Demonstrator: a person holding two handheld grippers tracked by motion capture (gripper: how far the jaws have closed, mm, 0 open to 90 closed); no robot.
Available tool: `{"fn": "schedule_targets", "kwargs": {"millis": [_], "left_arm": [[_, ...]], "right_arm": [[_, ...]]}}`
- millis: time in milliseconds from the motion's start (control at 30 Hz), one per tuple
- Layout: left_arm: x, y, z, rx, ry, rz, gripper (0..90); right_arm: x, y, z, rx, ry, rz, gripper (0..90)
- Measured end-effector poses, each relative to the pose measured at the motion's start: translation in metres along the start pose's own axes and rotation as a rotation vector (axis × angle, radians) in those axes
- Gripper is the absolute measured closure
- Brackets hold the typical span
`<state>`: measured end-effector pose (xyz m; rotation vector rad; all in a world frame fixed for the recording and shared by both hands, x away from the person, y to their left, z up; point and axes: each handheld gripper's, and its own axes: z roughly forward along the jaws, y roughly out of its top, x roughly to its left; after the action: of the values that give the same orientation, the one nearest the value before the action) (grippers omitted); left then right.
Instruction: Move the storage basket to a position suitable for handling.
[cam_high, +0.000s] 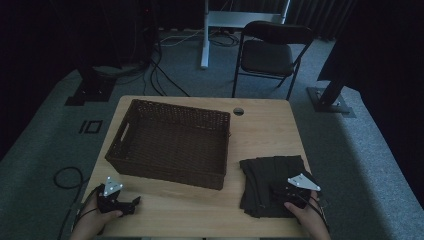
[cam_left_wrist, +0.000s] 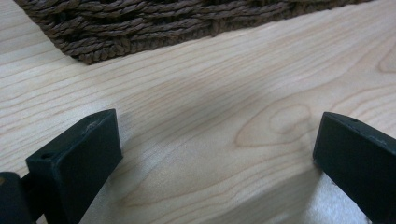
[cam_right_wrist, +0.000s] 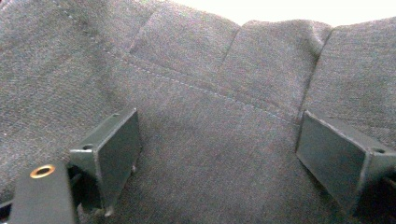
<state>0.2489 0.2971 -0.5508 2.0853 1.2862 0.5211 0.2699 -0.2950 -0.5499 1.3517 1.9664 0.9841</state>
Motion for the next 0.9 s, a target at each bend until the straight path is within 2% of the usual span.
{"fn": "schedule_targets", "kwargs": {"millis": [133, 267, 333, 533, 900], "left_arm": [[0.003, -0.001, -0.002, -0.009, -0.019, -0.015, 1.8], [0.006, -0.003, -0.004, -0.016, -0.046, -0.011, 1.8], [0.009, -0.004, -0.006, -0.021, -0.035, -0.008, 1.8], [0.018, -0.001, -0.014, -0.057, -0.051, -0.034, 1.9], [0.032, 0.004, -0.023, -0.082, -0.028, -0.038, 1.9]], "right_arm": [[-0.002, 0.000, -0.001, -0.011, 0.018, 0.019, 13.5], [-0.001, -0.001, -0.002, -0.017, 0.016, 0.014, 13.4], [0.000, 0.001, -0.002, -0.029, 0.007, 0.033, 13.5], [0.007, 0.011, -0.004, -0.046, 0.010, 0.053, 13.5], [0.019, 0.034, -0.006, -0.086, 0.044, 0.036, 13.6]]}}
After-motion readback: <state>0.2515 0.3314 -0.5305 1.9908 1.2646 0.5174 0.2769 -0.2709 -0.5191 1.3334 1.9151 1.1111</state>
